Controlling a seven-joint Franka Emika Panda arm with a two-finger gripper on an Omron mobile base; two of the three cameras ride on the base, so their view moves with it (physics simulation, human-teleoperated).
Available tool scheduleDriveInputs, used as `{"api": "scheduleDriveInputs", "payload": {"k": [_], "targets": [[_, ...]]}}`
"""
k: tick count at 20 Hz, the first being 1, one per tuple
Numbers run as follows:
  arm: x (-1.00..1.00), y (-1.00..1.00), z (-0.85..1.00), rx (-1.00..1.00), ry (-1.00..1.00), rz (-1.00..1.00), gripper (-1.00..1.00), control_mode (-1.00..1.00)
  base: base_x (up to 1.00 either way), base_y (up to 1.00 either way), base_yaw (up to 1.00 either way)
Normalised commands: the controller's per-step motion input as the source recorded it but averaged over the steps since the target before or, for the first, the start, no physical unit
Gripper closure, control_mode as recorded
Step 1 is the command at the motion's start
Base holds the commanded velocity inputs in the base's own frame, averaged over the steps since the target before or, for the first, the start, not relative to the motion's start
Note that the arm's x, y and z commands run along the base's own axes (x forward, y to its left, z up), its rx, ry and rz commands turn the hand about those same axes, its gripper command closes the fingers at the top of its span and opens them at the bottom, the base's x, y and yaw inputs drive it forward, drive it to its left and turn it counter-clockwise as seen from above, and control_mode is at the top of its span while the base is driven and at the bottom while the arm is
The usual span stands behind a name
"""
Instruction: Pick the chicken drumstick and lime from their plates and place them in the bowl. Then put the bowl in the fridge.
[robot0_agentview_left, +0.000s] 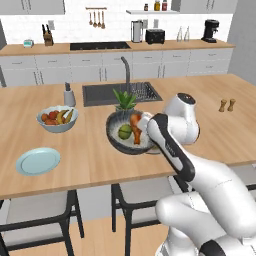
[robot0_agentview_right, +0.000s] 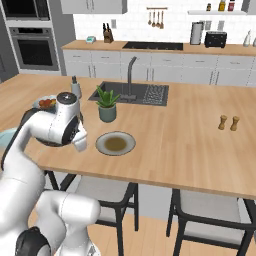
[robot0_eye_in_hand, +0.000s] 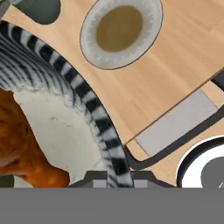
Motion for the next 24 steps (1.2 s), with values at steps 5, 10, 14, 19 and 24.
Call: {"api": "scheduleDriveInputs", "payload": {"k": [5, 10, 14, 19, 24], "targets": [[-0.24, -0.08, 0.23, -0.01, 0.02, -0.25, 1.00, -1.00, 0.00, 0.00, 0.00], [-0.03, -0.04, 0.00, 0.00, -0.05, -0.01, 1.00, -1.00, 0.00, 0.00, 0.00], [-0.03, 0.00, 0.00, 0.00, -0.06, 0.00, 1.00, 1.00, -0.04, 0.00, 0.00], [0.00, 0.00, 0.00, 0.00, 0.00, 0.00, 1.00, 1.00, -0.23, 0.80, 0.00], [0.00, 0.00, 0.00, 0.00, 0.00, 0.00, 1.00, 1.00, -0.62, 1.00, 0.00]]}}
